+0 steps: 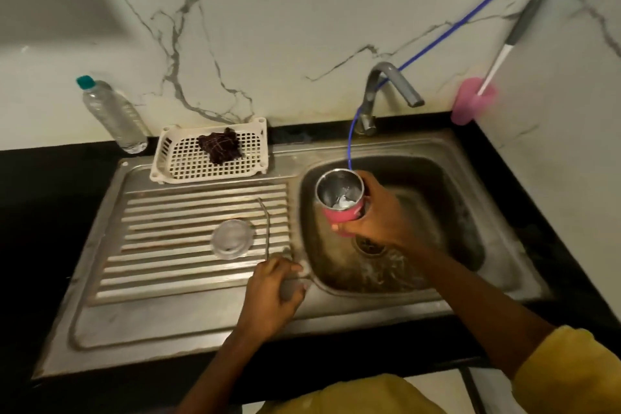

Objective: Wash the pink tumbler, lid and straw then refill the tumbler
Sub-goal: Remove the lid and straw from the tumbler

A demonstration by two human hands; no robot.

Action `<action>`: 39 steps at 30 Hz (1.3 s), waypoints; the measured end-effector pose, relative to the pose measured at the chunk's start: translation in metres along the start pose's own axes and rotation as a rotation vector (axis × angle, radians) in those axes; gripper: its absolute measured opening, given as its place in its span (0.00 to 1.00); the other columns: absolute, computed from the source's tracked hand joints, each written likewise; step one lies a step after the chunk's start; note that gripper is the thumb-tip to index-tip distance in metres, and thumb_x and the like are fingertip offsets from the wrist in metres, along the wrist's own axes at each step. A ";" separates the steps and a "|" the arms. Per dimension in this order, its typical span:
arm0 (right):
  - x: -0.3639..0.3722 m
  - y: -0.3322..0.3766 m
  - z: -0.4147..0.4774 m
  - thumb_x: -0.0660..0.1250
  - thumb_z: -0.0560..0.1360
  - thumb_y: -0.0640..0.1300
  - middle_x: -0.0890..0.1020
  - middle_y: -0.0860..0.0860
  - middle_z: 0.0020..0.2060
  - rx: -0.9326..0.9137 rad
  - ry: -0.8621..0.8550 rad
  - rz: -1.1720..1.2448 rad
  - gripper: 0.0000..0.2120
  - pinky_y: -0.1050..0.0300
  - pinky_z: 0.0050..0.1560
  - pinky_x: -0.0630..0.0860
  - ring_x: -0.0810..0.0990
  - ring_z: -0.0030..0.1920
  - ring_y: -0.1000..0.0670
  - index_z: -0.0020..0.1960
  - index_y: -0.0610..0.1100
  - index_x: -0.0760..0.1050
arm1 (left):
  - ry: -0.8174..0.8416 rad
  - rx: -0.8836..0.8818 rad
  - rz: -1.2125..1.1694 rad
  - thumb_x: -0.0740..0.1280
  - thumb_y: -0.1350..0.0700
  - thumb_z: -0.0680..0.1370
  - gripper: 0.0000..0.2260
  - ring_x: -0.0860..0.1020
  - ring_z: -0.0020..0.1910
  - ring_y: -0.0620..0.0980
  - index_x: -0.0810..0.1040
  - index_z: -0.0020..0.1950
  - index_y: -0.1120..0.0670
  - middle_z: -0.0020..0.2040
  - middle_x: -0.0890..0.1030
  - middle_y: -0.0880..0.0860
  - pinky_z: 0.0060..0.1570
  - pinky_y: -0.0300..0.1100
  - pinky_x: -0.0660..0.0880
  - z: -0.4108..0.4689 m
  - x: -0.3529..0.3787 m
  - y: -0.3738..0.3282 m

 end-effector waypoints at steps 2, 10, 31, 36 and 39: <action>-0.028 -0.033 -0.011 0.86 0.54 0.53 0.81 0.62 0.58 0.040 -0.013 -0.041 0.44 0.57 0.61 0.76 0.79 0.59 0.62 0.65 0.64 0.69 | 0.017 0.021 0.082 0.68 0.42 0.73 0.13 0.78 0.51 0.51 0.82 0.53 0.46 0.52 0.80 0.47 0.51 0.47 0.75 0.004 0.019 -0.011; -0.088 -0.134 -0.045 0.81 0.56 0.63 0.77 0.61 0.63 0.088 0.200 -0.338 0.45 0.52 0.65 0.75 0.77 0.63 0.57 0.70 0.60 0.69 | -0.002 -0.072 0.169 0.65 0.44 0.74 0.13 0.76 0.51 0.54 0.83 0.52 0.49 0.52 0.79 0.50 0.51 0.48 0.72 -0.004 0.069 -0.010; -0.151 -0.122 0.042 0.76 0.62 0.56 0.74 0.43 0.58 -0.232 0.280 -1.403 0.36 0.40 0.57 0.67 0.74 0.59 0.37 0.70 0.57 0.72 | -0.069 -0.193 0.268 0.64 0.45 0.76 0.13 0.73 0.54 0.52 0.82 0.52 0.49 0.56 0.77 0.49 0.53 0.49 0.71 -0.012 0.079 -0.014; -0.129 -0.099 0.061 0.77 0.63 0.61 0.76 0.44 0.60 -0.324 0.303 -1.581 0.37 0.40 0.59 0.69 0.74 0.59 0.39 0.70 0.61 0.69 | -0.069 -0.191 0.281 0.62 0.44 0.77 0.13 0.73 0.55 0.52 0.82 0.52 0.49 0.56 0.76 0.49 0.54 0.50 0.71 -0.013 0.078 -0.017; -0.108 -0.089 0.060 0.77 0.64 0.58 0.75 0.45 0.64 -0.436 0.331 -1.691 0.37 0.41 0.60 0.67 0.73 0.61 0.40 0.71 0.60 0.70 | -0.073 -0.192 0.279 0.62 0.44 0.77 0.14 0.73 0.55 0.53 0.82 0.52 0.50 0.56 0.77 0.50 0.54 0.51 0.71 -0.012 0.077 -0.018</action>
Point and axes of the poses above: each hand's wrist, its own z-axis towards the middle knuckle, its own x-axis out of the palm, y = z × x, the point moved 10 cm from there along z, towards the middle knuckle
